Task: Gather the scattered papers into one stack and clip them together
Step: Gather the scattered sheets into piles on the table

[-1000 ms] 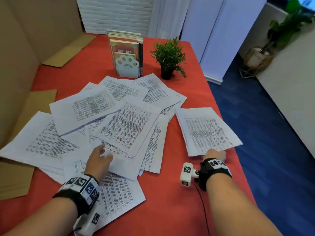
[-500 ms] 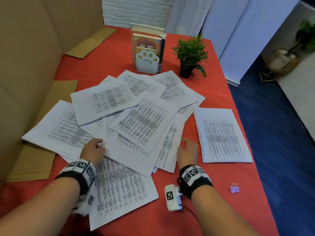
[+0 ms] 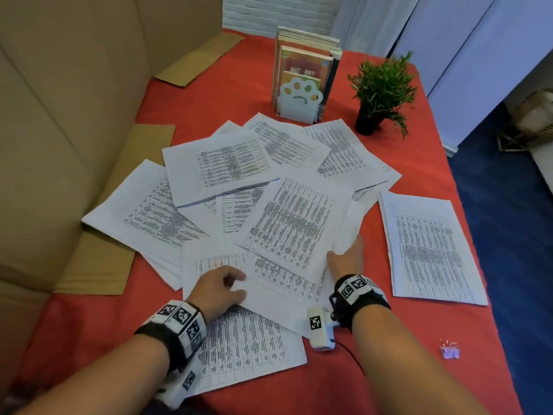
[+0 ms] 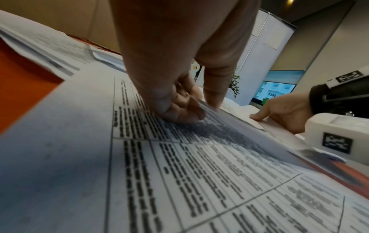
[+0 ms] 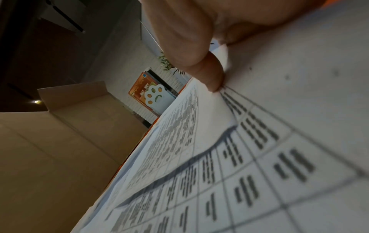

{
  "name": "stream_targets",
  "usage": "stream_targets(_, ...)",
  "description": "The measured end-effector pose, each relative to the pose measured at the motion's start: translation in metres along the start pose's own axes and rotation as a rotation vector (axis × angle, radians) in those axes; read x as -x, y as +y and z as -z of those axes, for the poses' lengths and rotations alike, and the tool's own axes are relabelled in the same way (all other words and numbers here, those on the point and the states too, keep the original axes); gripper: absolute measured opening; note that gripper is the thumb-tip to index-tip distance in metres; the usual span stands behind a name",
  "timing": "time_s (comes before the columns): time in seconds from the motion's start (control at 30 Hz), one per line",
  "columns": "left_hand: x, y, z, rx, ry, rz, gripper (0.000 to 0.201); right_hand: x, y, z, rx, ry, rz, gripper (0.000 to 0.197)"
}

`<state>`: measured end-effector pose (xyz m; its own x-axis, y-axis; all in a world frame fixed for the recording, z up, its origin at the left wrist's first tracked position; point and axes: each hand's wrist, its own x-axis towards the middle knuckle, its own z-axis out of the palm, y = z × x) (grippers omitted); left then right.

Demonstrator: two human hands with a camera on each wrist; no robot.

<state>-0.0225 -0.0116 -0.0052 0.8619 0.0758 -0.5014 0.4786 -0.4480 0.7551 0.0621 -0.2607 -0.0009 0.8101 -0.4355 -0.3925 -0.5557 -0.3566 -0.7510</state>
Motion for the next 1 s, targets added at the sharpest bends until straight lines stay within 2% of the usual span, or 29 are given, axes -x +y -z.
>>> stream_targets(0.07, 0.0, -0.003, 0.002, 0.034, 0.097, -0.003, 0.02, 0.002, 0.01, 0.005, 0.028, -0.005, 0.023, 0.066)
stream_targets(0.13, -0.005, -0.005, 0.011, -0.032, 0.24, 0.004, 0.02, 0.002, 0.021, 0.007, 0.068, -0.03, 0.044, 0.05)
stream_targets(0.2, -0.01, -0.008, 0.024, -0.24, 0.363, 0.039, 0.037, 0.005, 0.027, 0.01, 0.102, -0.051, 0.054, 0.038)
stream_targets(0.27, -0.01, -0.009, 0.036, -0.369, 0.386, 0.157, 0.061, 0.009, 0.028, 0.014, 0.102, -0.058, 0.065, 0.032)
stream_targets(0.33, -0.01, -0.015, 0.042, -0.349, 0.37, 0.221, 0.077, 0.012, 0.025, 0.015, 0.053, -0.051, 0.044, 0.041)
stream_targets(0.43, -0.009, -0.024, 0.04, -0.286, 0.344, 0.159, 0.088, 0.012, 0.011, 0.009, 0.046, -0.056, -0.011, 0.062)
stream_targets(0.53, -0.003, -0.028, 0.03, -0.266, 0.351, 0.084, 0.083, 0.003, 0.003, -0.004, 0.143, -0.089, -0.03, 0.058)
stream_targets(0.63, 0.005, -0.031, 0.023, -0.373, 0.424, 0.111, 0.077, -0.001, 0.004, -0.011, 0.234, -0.126, 0.006, 0.041)
stream_targets(0.8, 0.008, -0.03, 0.026, -0.244, 0.377, 0.123, 0.074, 0.005, 0.013, 0.001, 0.117, -0.092, 0.081, 0.024)
stream_targets(0.87, 0.007, -0.026, 0.027, -0.277, 0.341, 0.117, 0.072, 0.009, 0.016, 0.01, 0.092, -0.104, 0.087, 0.018)
stream_targets(0.93, 0.004, -0.025, 0.026, -0.284, 0.299, 0.084, 0.061, 0.013, 0.018, 0.019, 0.036, -0.161, 0.078, 0.017)
stream_targets(1.0, 0.004, -0.024, 0.023, -0.217, 0.307, 0.021, 0.039, 0.017, 0.022, 0.027, 0.003, -0.232, 0.066, 0.024)
